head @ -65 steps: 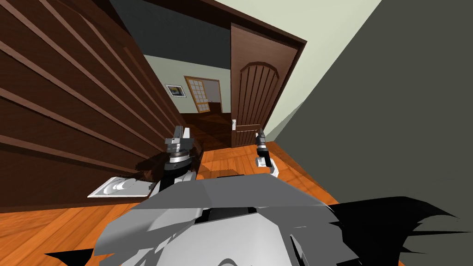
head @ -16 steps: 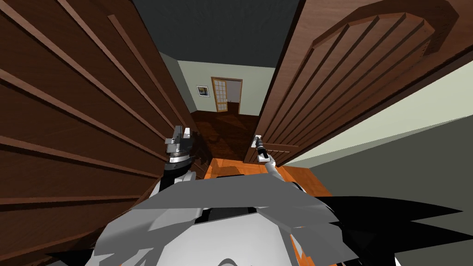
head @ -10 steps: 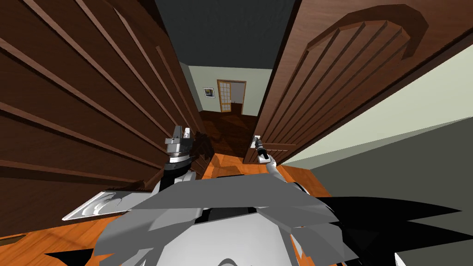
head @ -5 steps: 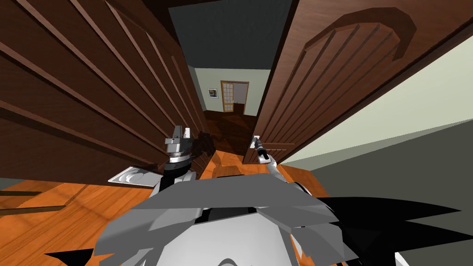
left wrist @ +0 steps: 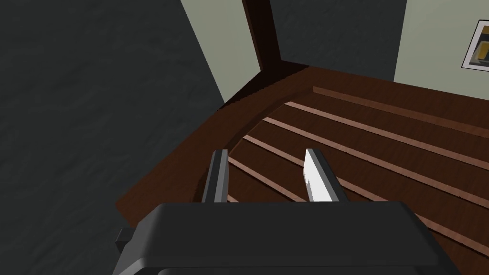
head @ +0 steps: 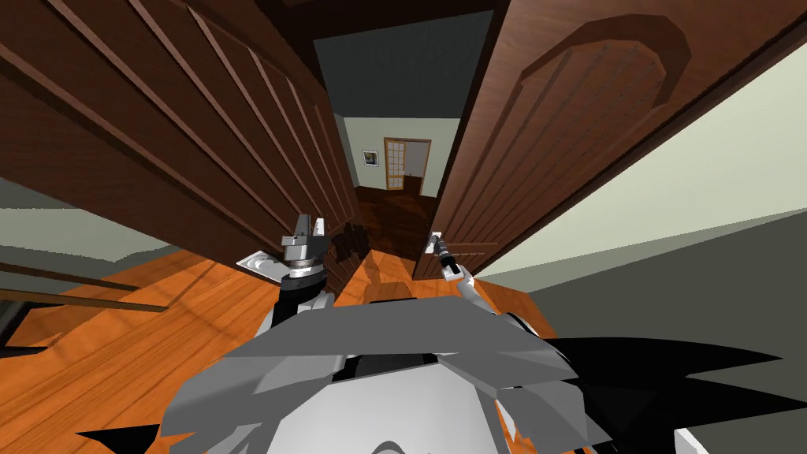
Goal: Pull the door open
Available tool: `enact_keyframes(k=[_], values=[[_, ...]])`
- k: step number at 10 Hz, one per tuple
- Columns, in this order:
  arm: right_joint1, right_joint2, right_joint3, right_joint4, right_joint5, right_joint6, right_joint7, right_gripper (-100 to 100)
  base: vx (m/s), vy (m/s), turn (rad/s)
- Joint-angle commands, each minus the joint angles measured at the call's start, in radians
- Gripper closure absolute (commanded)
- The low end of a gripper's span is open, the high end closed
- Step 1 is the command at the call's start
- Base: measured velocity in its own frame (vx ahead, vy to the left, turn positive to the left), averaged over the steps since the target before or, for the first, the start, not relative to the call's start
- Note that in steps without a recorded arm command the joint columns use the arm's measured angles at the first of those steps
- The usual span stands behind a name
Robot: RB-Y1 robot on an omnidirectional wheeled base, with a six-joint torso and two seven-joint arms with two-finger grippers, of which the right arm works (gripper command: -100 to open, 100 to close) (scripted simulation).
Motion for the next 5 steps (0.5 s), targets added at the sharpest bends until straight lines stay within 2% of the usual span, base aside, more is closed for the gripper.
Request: enact_keyframes(k=[1, 2, 3, 4, 5], values=[[0.011, -0.021, 0.015, -0.009, 0.001, -0.008, -0.020, 100, -0.263, -0.108, 0.110], [0.016, -0.030, 0.025, -0.015, 0.001, -0.012, -0.030, 100, -0.250, -0.089, 0.085], [0.011, -0.019, 0.023, -0.013, 0.003, -0.008, -0.021, 100, -0.111, -0.033, 0.027], [0.032, -0.042, 0.048, -0.027, 0.005, -0.024, -0.046, 100, -0.151, -0.046, 0.119], [0.036, -0.048, 0.053, -0.031, 0.006, -0.028, -0.052, 100, -0.222, -0.142, 0.111]])
